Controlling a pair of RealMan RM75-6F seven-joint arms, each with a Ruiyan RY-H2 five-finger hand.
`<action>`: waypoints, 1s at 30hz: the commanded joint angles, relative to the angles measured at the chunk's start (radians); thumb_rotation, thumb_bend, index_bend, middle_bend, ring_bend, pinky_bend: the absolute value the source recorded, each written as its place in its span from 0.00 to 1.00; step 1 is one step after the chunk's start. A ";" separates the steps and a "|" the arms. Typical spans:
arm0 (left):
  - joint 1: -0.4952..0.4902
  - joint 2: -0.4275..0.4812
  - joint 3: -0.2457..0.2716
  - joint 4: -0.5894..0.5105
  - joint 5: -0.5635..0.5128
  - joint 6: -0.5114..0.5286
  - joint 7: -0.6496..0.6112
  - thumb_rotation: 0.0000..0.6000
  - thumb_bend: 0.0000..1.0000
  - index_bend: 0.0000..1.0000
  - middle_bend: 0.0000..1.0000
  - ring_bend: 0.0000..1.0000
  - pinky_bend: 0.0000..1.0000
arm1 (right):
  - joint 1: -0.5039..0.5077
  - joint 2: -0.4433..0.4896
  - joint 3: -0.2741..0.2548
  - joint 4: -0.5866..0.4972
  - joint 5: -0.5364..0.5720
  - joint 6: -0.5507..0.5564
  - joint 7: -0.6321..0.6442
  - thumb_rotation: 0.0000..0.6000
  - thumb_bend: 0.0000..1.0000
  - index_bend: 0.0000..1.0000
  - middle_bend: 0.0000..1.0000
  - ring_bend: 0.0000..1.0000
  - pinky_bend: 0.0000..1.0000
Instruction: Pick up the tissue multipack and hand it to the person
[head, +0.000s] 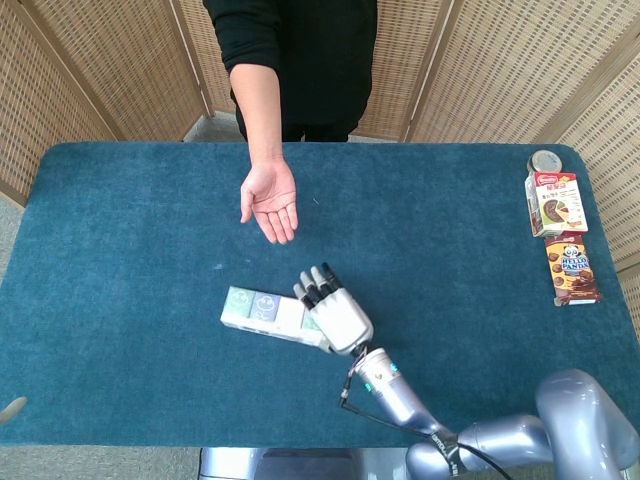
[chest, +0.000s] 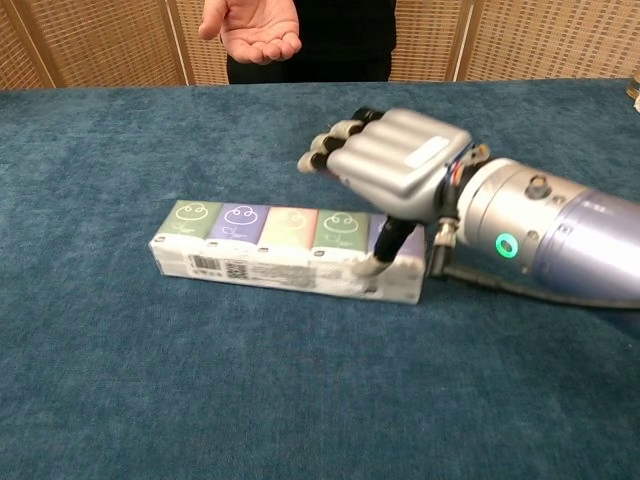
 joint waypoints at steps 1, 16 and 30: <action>0.001 -0.001 0.001 0.001 0.003 0.002 0.001 1.00 0.14 0.00 0.00 0.00 0.09 | -0.005 0.032 0.018 -0.010 0.023 0.000 -0.010 0.71 0.09 0.00 0.00 0.00 0.00; 0.002 -0.002 0.003 -0.004 0.007 0.004 0.010 1.00 0.14 0.00 0.00 0.00 0.09 | 0.039 0.115 0.082 -0.157 0.193 -0.165 0.095 0.71 0.09 0.00 0.00 0.00 0.00; -0.001 0.004 0.001 0.005 0.001 0.002 -0.016 1.00 0.14 0.00 0.00 0.00 0.09 | 0.092 0.032 0.112 -0.033 0.301 -0.159 0.127 0.70 0.09 0.00 0.05 0.08 0.25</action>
